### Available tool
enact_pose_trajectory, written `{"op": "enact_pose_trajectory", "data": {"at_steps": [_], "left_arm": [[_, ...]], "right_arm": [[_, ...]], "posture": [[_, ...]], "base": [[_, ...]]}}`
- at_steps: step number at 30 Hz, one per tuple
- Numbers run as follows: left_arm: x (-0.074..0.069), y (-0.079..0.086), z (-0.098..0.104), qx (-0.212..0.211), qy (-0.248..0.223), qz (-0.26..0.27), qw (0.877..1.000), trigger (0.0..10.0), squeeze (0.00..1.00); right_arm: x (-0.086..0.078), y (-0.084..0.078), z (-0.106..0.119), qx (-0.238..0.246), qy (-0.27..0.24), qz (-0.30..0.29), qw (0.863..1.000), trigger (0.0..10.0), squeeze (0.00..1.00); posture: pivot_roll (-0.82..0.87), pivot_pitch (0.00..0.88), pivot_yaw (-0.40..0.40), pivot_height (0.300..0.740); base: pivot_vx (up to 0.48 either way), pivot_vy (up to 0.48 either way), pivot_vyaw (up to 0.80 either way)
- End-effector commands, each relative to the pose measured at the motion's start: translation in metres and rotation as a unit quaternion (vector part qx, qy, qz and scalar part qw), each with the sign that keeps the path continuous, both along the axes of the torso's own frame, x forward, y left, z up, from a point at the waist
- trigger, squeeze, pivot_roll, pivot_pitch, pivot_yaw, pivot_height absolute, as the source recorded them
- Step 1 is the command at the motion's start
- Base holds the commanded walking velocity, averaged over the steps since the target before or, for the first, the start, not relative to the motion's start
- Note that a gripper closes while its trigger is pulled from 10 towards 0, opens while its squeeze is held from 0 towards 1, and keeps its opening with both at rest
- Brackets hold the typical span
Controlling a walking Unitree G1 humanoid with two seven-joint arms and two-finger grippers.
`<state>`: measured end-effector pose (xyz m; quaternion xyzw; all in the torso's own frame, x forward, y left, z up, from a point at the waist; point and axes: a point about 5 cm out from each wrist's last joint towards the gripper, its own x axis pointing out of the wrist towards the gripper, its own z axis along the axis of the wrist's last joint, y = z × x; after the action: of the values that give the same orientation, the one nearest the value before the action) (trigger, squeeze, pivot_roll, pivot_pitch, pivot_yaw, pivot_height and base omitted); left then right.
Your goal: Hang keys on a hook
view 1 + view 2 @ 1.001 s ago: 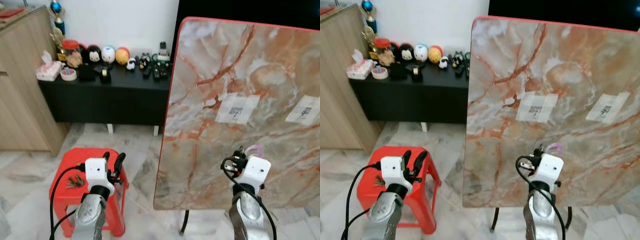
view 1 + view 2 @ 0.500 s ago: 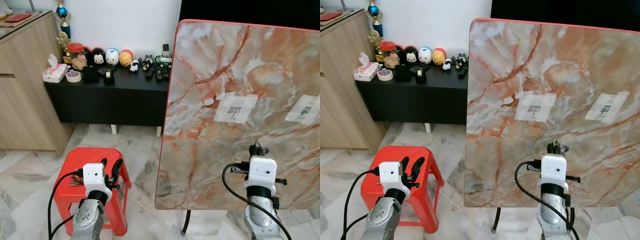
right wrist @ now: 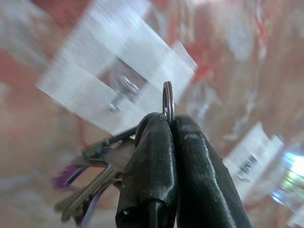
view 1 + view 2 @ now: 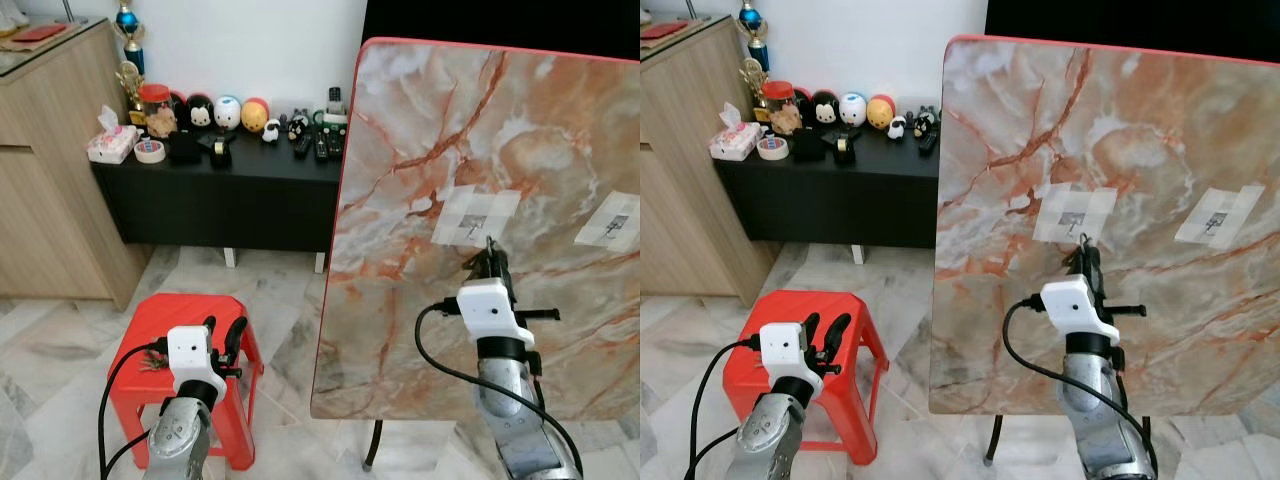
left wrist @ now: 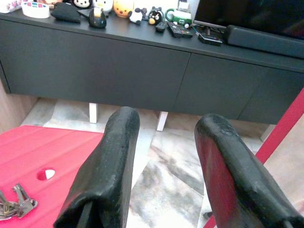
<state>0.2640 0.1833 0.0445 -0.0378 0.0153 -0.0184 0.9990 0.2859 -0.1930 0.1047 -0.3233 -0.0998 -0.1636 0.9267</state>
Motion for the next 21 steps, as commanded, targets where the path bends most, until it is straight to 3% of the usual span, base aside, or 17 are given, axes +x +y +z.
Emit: {"op": "enact_pose_trajectory", "data": {"at_steps": [1,8,13,21], "left_arm": [[0.002,-0.002,0.003,-0.002,-0.006,-0.001,1.000,10.0,0.00],[0.001,-0.004,0.003,-0.003,-0.006,-0.002,1.000,10.0,0.00],[0.003,-0.005,0.005,-0.004,-0.009,-0.004,1.000,10.0,0.00],[0.001,-0.004,0.004,-0.004,-0.008,-0.001,1.000,10.0,0.00]], "right_arm": [[0.002,-0.006,0.006,-0.018,-0.010,-0.019,1.000,10.0,0.00],[-0.004,-0.013,-0.005,-0.023,0.015,-0.052,0.998,10.0,0.00],[0.005,-0.012,-0.014,-0.035,0.056,-0.047,0.997,10.0,0.00],[0.015,-0.014,-0.011,-0.041,0.053,-0.057,0.996,10.0,0.00]], "posture": [[0.02,0.000,-0.122,0.740],[0.02,0.000,-0.120,0.740],[0.02,0.000,-0.119,0.740],[0.02,0.000,-0.123,0.740]], "base": [[0.000,0.000,0.00],[0.000,0.000,0.00],[0.000,0.000,0.00],[0.000,0.000,0.00]]}}
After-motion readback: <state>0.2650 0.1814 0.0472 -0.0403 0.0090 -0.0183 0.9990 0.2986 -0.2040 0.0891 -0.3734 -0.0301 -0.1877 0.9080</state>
